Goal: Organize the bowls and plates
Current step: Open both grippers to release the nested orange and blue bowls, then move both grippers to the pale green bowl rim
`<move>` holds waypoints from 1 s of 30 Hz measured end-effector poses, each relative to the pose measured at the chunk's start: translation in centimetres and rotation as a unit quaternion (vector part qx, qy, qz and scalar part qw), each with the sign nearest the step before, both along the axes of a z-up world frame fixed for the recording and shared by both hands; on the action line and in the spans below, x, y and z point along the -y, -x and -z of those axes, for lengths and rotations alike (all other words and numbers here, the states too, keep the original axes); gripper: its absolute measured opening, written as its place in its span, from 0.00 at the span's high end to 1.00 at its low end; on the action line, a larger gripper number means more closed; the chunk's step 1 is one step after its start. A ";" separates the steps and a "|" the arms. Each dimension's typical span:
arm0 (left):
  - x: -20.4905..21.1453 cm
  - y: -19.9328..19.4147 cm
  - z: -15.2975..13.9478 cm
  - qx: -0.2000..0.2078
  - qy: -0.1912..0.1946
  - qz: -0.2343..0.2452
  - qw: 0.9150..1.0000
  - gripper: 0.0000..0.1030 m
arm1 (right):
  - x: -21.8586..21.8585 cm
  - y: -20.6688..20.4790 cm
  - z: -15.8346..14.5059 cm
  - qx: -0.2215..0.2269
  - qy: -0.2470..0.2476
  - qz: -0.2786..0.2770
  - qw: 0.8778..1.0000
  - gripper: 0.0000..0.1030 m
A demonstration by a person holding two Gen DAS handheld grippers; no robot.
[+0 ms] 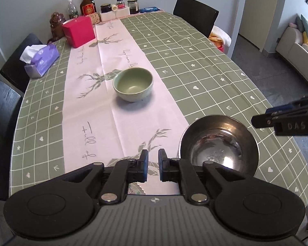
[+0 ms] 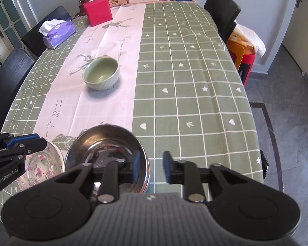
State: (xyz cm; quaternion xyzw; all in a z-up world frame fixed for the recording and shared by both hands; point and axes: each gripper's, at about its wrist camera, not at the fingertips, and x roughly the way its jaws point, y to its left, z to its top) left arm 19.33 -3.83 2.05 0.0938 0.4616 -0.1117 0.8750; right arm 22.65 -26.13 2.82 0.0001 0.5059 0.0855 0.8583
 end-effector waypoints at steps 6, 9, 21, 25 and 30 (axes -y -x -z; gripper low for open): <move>-1.8 -0.4 -0.6 0.016 -0.019 0.001 1.000 0.89 | -0.8 -0.9 -0.4 0.003 0.012 -0.006 1.000 0.68; -3.2 -1.4 -0.8 0.016 -0.016 -0.009 1.000 0.88 | -1.7 -1.7 -0.6 0.008 0.003 -0.010 1.000 0.65; -7.9 -8.0 -0.8 -0.021 0.100 -0.061 0.993 0.68 | -7.0 -7.3 -0.5 -0.018 -0.039 -0.012 0.999 0.48; -8.1 -10.6 0.1 -0.029 0.099 -0.078 0.992 0.60 | -7.4 -10.0 0.0 -0.038 -0.066 0.010 0.997 0.49; -8.6 -13.8 1.2 -0.045 0.142 -0.098 0.984 0.60 | -7.6 -13.7 1.7 -0.061 -0.077 0.040 0.994 0.57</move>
